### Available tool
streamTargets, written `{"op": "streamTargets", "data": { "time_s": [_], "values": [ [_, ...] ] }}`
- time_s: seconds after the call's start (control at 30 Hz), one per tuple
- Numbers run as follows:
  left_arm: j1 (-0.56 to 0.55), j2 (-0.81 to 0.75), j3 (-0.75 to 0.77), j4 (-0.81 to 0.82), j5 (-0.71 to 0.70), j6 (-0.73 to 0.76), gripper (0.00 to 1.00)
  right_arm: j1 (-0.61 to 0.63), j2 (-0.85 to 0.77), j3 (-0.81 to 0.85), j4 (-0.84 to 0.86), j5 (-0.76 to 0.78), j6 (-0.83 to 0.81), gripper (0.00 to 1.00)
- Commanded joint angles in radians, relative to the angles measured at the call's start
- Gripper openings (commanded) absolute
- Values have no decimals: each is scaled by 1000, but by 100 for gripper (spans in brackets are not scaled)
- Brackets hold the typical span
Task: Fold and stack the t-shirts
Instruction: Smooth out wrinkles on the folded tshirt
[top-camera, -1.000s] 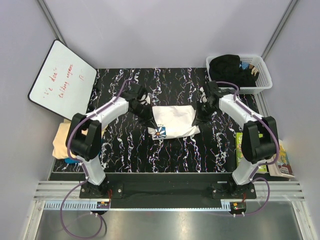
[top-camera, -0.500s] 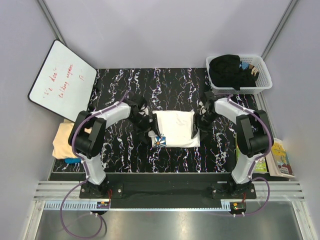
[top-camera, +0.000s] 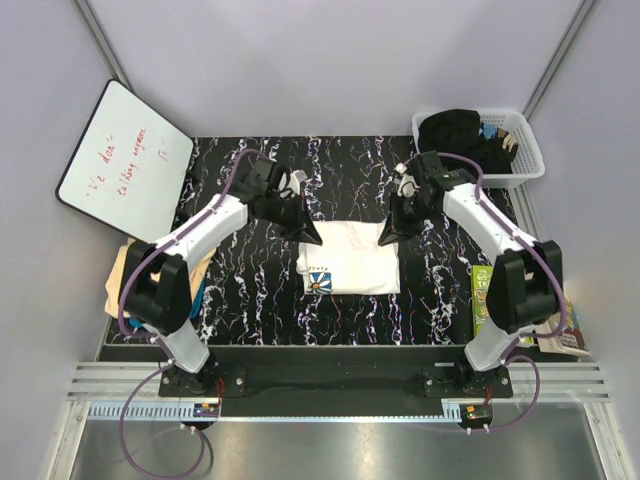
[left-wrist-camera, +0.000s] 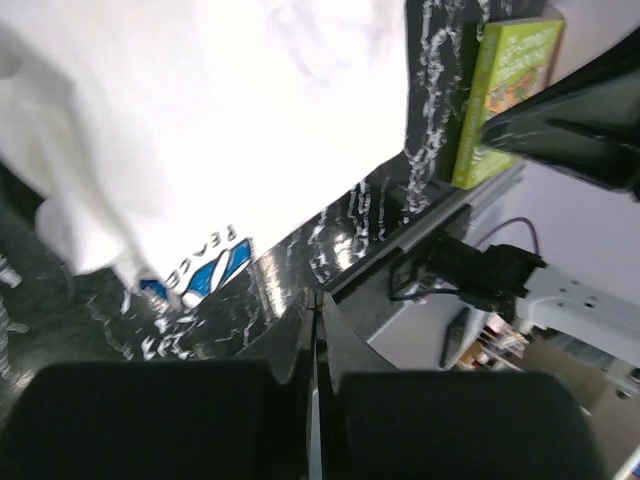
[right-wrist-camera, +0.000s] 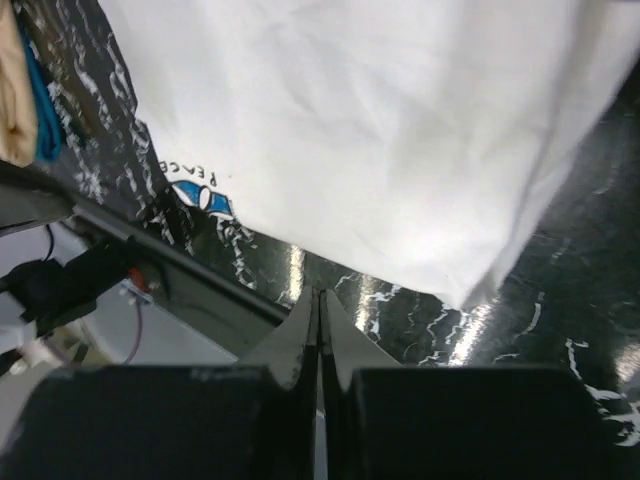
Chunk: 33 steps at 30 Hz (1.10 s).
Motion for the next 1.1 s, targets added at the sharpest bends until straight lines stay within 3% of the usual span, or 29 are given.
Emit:
{"op": "streamTargets", "data": {
  "time_s": [0.0, 0.13, 0.5, 0.7, 0.83, 0.97, 1.07],
  "values": [
    [-9, 138, -29, 206, 187, -76, 0, -2, 127, -13, 157, -267, 31, 0],
    [-9, 236, -68, 364, 278, -153, 0, -3, 257, 13, 211, -298, 42, 0],
    [32, 370, -178, 367, 277, -147, 0, -22, 414, 44, 285, -160, 46, 0],
    [83, 361, -175, 263, 198, -61, 0, -26, 419, 38, 280, -67, 51, 0],
    [92, 339, -112, 98, 106, 60, 0, -28, 414, 38, 265, -36, 45, 0],
    [95, 226, -57, 30, 56, 112, 0, -28, 370, 45, 258, -45, 31, 0],
    [119, 103, -36, -33, -58, 137, 0, -26, 296, 55, 254, -59, 16, 0]
  ]
}}
